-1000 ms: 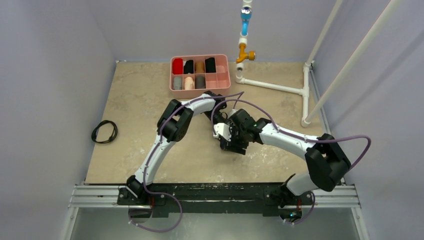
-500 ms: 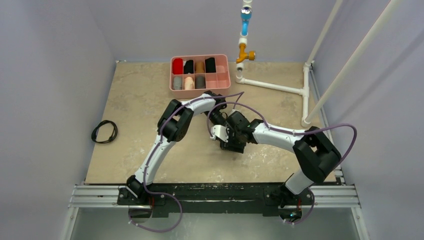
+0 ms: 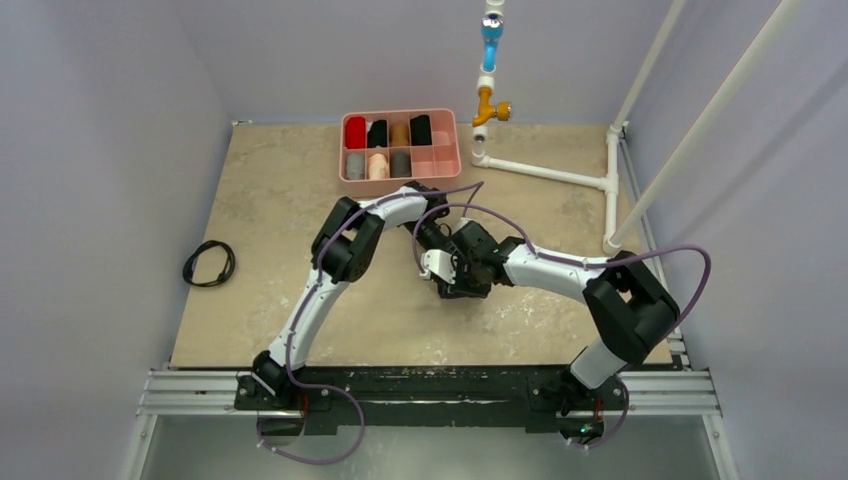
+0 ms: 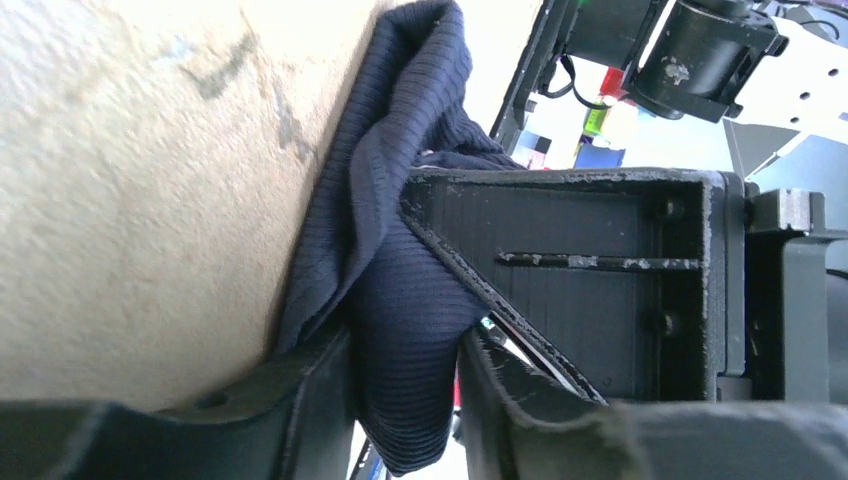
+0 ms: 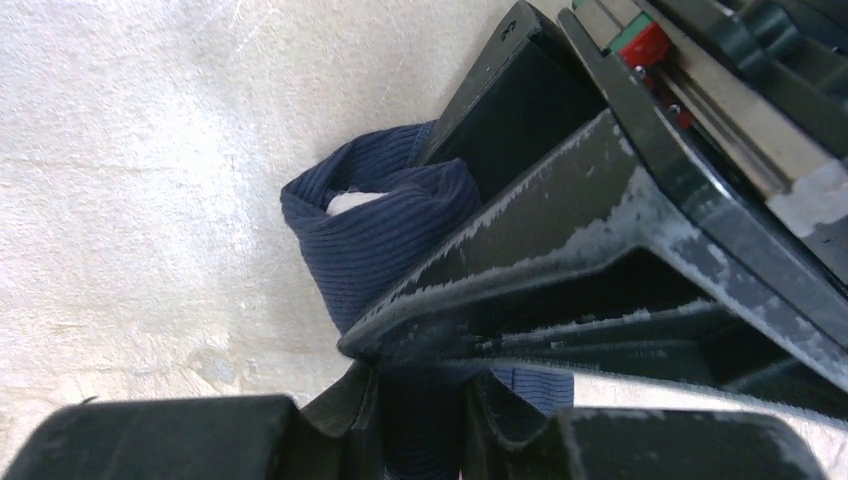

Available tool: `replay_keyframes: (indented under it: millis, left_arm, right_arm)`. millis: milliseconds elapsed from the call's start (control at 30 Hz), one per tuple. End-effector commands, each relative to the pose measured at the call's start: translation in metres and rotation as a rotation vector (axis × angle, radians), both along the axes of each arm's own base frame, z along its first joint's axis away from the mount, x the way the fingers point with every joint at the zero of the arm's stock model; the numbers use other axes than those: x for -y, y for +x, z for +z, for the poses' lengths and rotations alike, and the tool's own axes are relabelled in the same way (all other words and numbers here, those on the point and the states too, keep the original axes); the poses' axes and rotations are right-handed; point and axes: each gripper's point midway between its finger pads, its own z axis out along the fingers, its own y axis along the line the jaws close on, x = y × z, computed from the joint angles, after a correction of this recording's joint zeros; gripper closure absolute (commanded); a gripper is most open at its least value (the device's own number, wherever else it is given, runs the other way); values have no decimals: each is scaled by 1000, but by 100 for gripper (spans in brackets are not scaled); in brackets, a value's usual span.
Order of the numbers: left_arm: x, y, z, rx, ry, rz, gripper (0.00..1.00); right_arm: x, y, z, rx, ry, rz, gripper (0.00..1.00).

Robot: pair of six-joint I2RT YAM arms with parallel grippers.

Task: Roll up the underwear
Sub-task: Roll the underwear to the center of the board.

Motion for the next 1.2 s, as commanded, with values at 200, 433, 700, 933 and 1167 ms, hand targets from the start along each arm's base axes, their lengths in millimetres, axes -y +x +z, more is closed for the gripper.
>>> replay_keyframes:
  millis: [200, 433, 700, 933, 1167]
  left_arm:
    - [-28, 23, -15, 164, 62, 17, 41]
    - [-41, 30, -13, 180, 71, 35, 37]
    - [-59, 41, -10, 197, 78, 58, 38]
    - [-86, 54, 2, 256, 99, 86, 39]
    - [-115, 64, 31, 349, 76, 135, 39]
  right_arm:
    - [14, -36, -43, -179, -73, 31, 100]
    - [17, -44, -45, -212, -79, 30, 100]
    - [18, -52, -46, -244, -75, 28, 100]
    - [14, -52, -41, -263, -45, 14, 100]
    - [6, -51, -30, -339, 3, -4, 100]
